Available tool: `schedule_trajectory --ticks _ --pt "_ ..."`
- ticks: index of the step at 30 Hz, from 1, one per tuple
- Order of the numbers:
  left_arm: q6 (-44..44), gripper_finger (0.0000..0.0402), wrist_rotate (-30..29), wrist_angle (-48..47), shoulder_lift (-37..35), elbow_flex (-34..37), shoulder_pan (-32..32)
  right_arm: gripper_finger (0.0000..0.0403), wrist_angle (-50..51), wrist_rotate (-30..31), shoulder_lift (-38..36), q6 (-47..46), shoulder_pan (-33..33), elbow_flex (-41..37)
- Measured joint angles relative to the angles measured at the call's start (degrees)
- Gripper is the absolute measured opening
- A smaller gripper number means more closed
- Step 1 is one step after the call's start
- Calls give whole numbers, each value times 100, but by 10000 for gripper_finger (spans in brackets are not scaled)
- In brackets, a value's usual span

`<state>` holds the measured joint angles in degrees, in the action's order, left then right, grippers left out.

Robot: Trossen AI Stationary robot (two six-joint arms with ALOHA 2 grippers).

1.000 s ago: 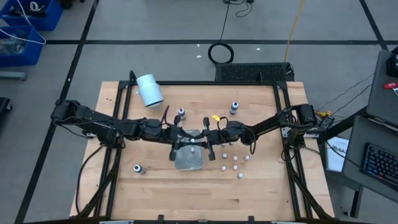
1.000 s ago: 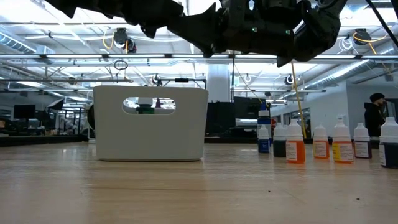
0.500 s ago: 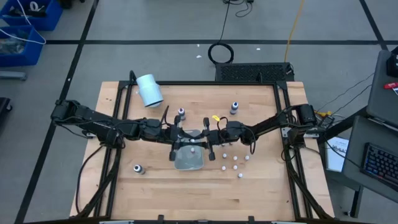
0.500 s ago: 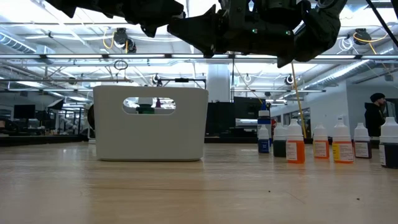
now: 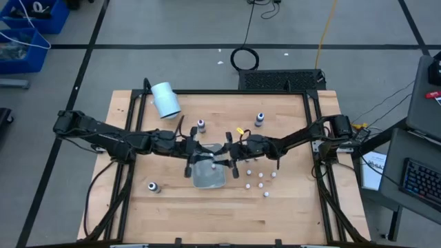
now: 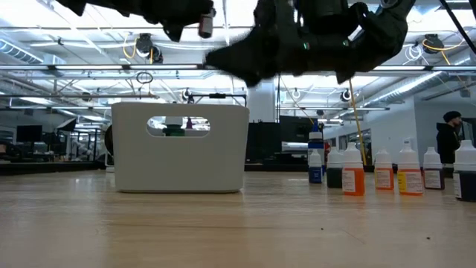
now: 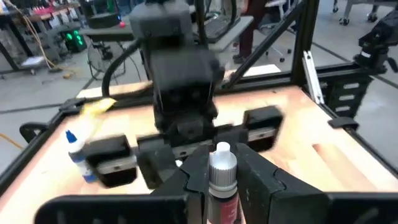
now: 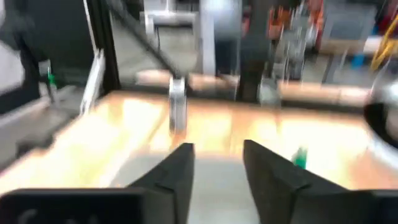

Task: Pick & Place food coloring
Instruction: Put the red food coloring bottle into the bin

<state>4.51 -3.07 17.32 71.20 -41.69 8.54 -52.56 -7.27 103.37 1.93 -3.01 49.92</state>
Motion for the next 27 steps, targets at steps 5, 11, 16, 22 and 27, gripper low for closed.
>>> schedule_trajectory --ticks 5,11,16,22,27 --pt "-78 58 3 -365 -161 10 142 177 925 287 -358 -147 -5 16" --pt "-235 58 -15 -234 66 171 396 179 1794 302 -918 -172 -9 6" --pt "-491 58 -212 819 417 784 467 167 2282 452 -1448 -56 -11 10" --pt "-786 58 -164 1987 645 1478 467 164 2442 452 -1767 27 -11 12" --pt "-977 58 -144 2005 919 1595 478 162 2433 455 -1770 70 -11 12"
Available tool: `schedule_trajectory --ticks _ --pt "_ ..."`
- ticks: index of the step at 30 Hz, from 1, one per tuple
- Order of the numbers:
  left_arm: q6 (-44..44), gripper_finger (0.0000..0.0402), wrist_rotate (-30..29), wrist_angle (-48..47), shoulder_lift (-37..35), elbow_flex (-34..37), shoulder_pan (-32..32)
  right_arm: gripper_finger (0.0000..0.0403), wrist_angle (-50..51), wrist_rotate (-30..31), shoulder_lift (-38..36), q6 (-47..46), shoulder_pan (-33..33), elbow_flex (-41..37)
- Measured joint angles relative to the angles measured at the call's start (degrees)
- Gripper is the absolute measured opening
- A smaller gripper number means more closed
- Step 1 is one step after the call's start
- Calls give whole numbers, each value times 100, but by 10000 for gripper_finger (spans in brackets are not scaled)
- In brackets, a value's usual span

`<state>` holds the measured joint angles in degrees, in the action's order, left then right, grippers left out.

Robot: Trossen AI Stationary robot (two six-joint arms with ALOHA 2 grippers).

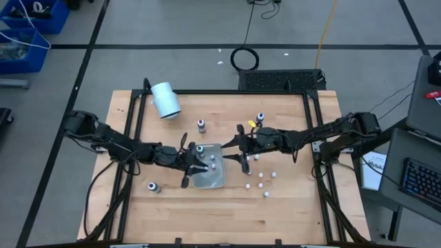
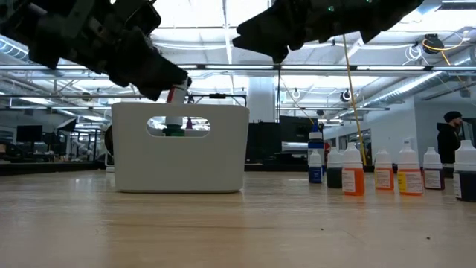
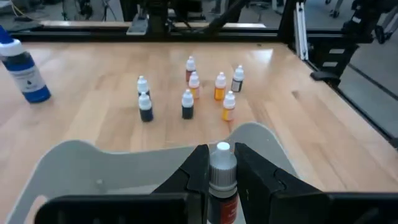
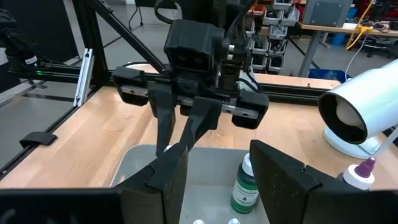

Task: Pick & Place food coloring
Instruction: Put the red food coloring bottle into the bin

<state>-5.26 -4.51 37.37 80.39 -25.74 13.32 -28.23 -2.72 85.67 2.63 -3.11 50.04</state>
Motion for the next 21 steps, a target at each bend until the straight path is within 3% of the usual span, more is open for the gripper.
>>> schedule_trajectory --ticks 7,13,21 --pt "22 58 333 736 637 -25 0 161 26 144 7 62 2 0" --pt "83 58 575 694 1091 -294 -35 161 47 144 7 105 2 0" --pt "389 58 856 -868 1230 -1198 -120 160 70 144 7 106 2 0"
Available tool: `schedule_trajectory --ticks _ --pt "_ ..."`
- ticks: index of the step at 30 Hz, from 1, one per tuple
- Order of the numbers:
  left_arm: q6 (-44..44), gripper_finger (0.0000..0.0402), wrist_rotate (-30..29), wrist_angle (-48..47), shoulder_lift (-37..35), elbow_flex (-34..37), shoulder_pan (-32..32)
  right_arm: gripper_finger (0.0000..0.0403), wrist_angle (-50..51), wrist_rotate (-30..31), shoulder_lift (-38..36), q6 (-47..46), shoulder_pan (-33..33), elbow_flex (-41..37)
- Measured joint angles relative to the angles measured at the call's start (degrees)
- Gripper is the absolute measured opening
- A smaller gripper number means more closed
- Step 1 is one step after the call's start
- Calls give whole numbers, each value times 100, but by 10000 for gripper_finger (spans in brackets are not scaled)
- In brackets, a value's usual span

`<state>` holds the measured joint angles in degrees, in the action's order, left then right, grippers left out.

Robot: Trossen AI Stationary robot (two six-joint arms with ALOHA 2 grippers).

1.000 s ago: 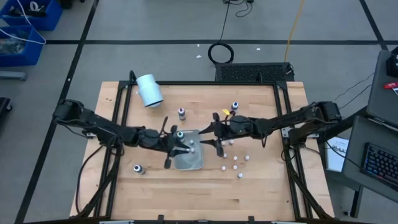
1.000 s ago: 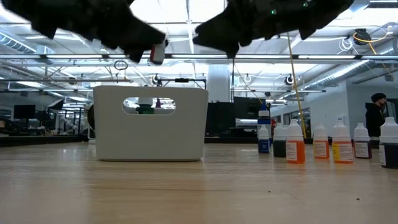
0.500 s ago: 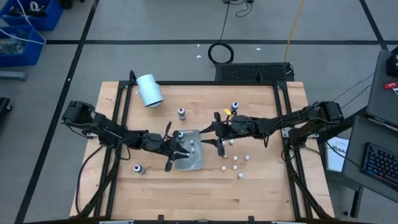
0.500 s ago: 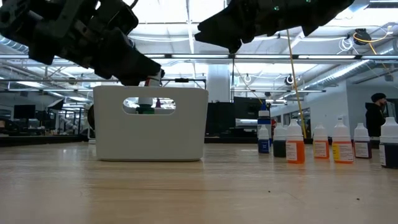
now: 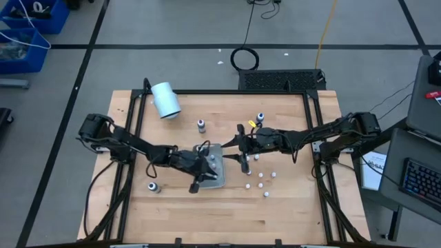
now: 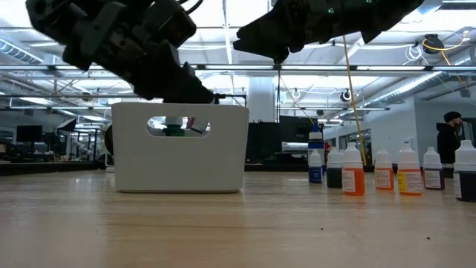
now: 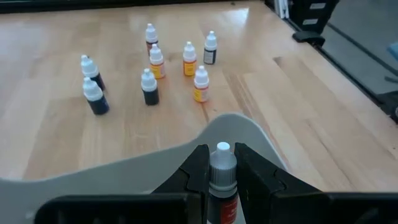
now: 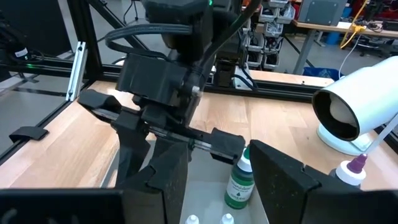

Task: Pick & Place food coloring
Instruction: Put the red food coloring bottle into the bin

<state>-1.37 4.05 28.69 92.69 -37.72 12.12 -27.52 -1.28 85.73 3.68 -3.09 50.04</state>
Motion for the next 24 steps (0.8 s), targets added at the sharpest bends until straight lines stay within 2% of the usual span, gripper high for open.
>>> schedule_trajectory --ticks 6,15,24 --pt "75 58 46 -98 -2 -102 -69 159 26 0 0 0 0 -1" --pt "-67 58 94 936 442 106 -123 159 37 0 0 20 0 0" --pt "-80 58 199 1226 709 112 -123 157 37 0 0 20 0 -1"
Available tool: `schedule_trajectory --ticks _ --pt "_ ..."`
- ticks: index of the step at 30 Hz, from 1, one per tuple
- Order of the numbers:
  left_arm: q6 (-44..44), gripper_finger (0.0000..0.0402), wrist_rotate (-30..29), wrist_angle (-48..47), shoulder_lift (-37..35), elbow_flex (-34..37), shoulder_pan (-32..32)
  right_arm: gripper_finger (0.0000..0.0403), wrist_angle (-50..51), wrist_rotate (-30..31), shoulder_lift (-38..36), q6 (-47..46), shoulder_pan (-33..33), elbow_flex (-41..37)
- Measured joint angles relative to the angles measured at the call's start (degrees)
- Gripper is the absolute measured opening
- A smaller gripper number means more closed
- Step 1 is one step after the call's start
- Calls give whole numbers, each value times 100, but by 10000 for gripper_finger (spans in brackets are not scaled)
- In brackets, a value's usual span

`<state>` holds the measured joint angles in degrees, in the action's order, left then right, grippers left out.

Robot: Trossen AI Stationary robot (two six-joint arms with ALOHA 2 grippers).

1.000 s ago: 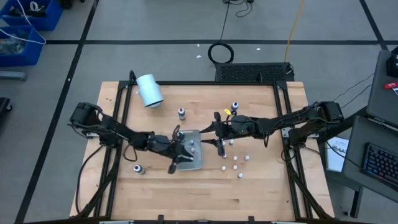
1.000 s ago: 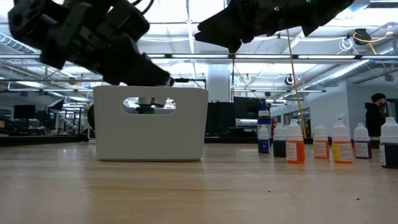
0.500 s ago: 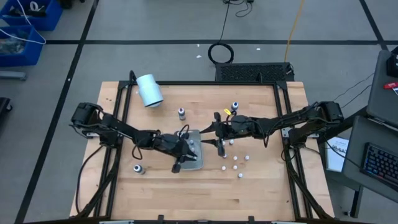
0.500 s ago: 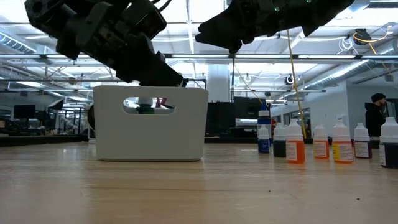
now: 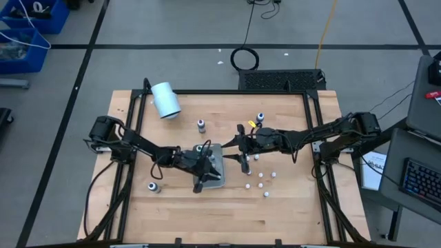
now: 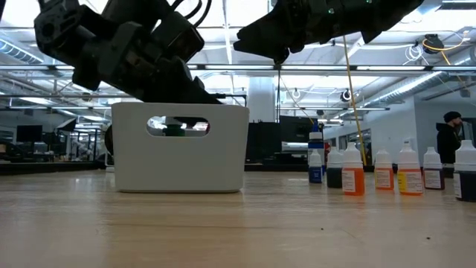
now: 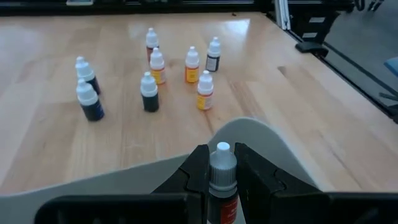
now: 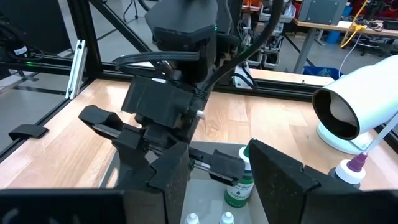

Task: Pick & Place food coloring
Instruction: Put the red food coloring bottle into the bin, then put the top purple food coloring bottle into the bin

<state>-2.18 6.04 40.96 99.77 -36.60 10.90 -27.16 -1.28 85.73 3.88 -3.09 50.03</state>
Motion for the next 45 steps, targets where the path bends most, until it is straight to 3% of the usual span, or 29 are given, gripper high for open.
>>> schedule_trajectory --ticks 28,37,45 --pt "58 58 337 668 478 -3 2 155 -90 0 -2 48 0 1" --pt "3 120 335 644 480 -2 4 155 -87 0 -2 46 0 1" --pt "-55 147 302 659 482 -2 4 155 -87 0 -2 46 2 1"
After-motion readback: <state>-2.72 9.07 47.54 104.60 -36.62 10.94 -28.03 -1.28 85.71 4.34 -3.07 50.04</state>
